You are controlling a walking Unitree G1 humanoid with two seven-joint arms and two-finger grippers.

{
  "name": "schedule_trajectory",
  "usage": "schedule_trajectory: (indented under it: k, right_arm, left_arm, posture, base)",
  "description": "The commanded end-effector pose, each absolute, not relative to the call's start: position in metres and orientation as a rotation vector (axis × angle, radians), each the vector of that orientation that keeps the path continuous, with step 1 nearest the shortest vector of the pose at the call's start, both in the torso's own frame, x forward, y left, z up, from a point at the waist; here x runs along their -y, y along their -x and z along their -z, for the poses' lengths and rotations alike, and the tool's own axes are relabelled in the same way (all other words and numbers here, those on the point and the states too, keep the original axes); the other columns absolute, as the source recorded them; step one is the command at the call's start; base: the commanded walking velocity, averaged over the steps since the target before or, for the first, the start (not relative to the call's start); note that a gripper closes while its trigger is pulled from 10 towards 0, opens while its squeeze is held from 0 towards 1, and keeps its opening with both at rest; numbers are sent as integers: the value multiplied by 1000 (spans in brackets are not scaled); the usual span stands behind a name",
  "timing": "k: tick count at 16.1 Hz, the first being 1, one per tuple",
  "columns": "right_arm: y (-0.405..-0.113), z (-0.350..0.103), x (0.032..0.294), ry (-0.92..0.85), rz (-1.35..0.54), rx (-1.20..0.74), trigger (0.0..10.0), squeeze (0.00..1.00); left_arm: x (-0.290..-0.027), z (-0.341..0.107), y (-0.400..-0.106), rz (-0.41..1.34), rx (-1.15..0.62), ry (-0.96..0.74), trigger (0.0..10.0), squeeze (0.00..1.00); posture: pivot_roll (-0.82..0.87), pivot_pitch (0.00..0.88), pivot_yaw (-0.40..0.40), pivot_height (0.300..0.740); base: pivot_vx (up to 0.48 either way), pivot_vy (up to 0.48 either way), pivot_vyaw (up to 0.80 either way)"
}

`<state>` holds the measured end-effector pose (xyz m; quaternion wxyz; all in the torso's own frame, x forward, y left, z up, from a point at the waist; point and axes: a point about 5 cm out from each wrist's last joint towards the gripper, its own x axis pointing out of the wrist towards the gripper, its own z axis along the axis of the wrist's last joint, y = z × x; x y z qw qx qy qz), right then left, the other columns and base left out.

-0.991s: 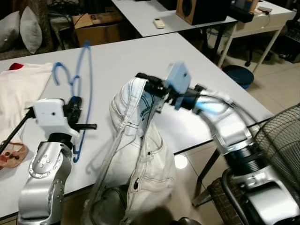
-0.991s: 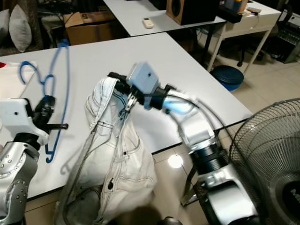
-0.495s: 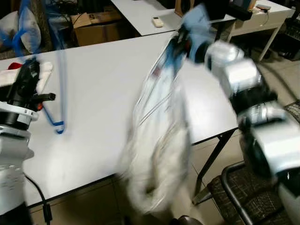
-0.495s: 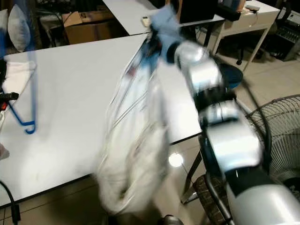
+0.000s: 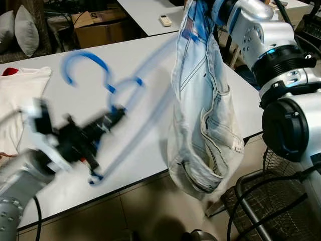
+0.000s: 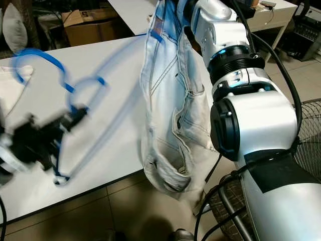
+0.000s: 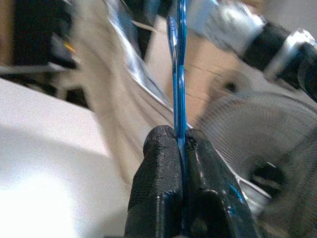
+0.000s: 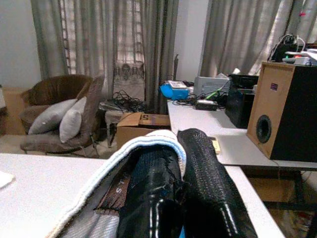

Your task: Hang hanger

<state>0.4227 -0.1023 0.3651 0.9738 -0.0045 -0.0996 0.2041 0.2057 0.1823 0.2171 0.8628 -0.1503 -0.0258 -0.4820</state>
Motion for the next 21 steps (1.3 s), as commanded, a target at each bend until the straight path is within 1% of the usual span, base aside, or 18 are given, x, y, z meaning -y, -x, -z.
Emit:
schedule_trajectory:
  k: [1,2,3,4,5,7,8,9,10,11,12,13,14,16,18,19,20,21]
  right_arm:
    - [-417,-390,96,-26,-435,285,10000,0]
    - [-417,-390,93,-36,-453,283,10000,0]
    - [-416,-390,89,-51,-487,280,10000,0]
    - [-415,-390,86,-55,-513,278,10000,0]
    - [-415,-391,84,-60,-526,278,10000,0]
    - [-411,-399,78,-89,-581,305,10000,0]
    - [-407,-413,78,-119,-602,364,10000,0]
    - [-406,-418,78,-133,-610,388,10000,0]
    - [-396,-445,84,-227,-644,508,10000,0]
    - [-392,-456,87,-262,-657,556,10000,0]
    - [-376,-488,98,-314,-686,712,10000,0]
    - [-372,-496,101,-320,-692,754,10000,0]
    - [-363,-510,108,-314,-706,833,10000,0]
    - [-357,-518,113,-299,-715,889,10000,0]
    - [-360,-508,114,-268,-736,888,10000,0]
    - [-365,-497,114,-251,-738,862,10000,0]
    - [-377,-467,111,-210,-734,790,10000,0]
    - [-385,-441,109,-171,-721,727,10000,0]
  left_arm:
    - [-175,-213,-203,1056,2,290,10000,0]
    - [-170,-202,-204,1070,-70,233,10000,0]
    - [-170,-181,-216,977,-175,110,10000,0]
    - [-171,-172,-226,898,-207,53,10000,0]
    - [-172,-170,-231,862,-207,28,10000,0]
    - [-172,-171,-256,733,-181,-10,10000,0]
    - [-179,-173,-273,629,-172,-107,10000,0]
    - [-181,-173,-279,593,-168,-146,10000,0]
    - [-196,-182,-303,427,-129,-240,10000,0]
    - [-202,-187,-312,363,-114,-268,10000,0]
    - [-221,-213,-338,162,-14,-363,10000,0]
    - [-226,-223,-344,113,19,-377,10000,0]
    - [-234,-247,-356,23,110,-411,10000,0]
    - [-238,-268,-363,-24,198,-437,10000,0]
    - [-234,-276,-369,13,250,-445,10000,0]
    - [-229,-273,-370,61,251,-431,10000,0]
    - [-212,-254,-366,217,223,-409,10000,0]
    - [-201,-238,-358,332,183,-401,10000,0]
  posture:
    - [-85,53,27,740]
    - [-85,54,26,740]
    - [-86,59,25,740]
    - [-86,66,26,740]
    - [-86,66,26,740]
    - [-84,71,29,740]
    - [-84,73,32,740]
    - [-84,73,32,740]
    - [-82,74,34,740]
    - [-82,74,35,740]
    - [-81,73,36,740]
    - [-81,73,36,740]
    - [-82,71,42,740]
    - [-82,71,42,740]
    - [-87,69,56,740]
    - [-87,70,57,740]
    - [-86,74,57,740]
    - [-86,81,59,740]
  base:
    - [0,0,0]
    - [0,0,0]
    - [0,0,0]
    - [0,0,0]
    - [0,0,0]
    - [0,0,0]
    - [0,0,0]
    - [0,0,0]
    - [0,0,0]
    - [0,0,0]
    - [0,0,0]
    - [0,0,0]
    - [0,0,0]
    - [0,0,0]
    - [0,0,0]
    - [0,0,0]
    - [0,0,0]
    - [0,0,0]
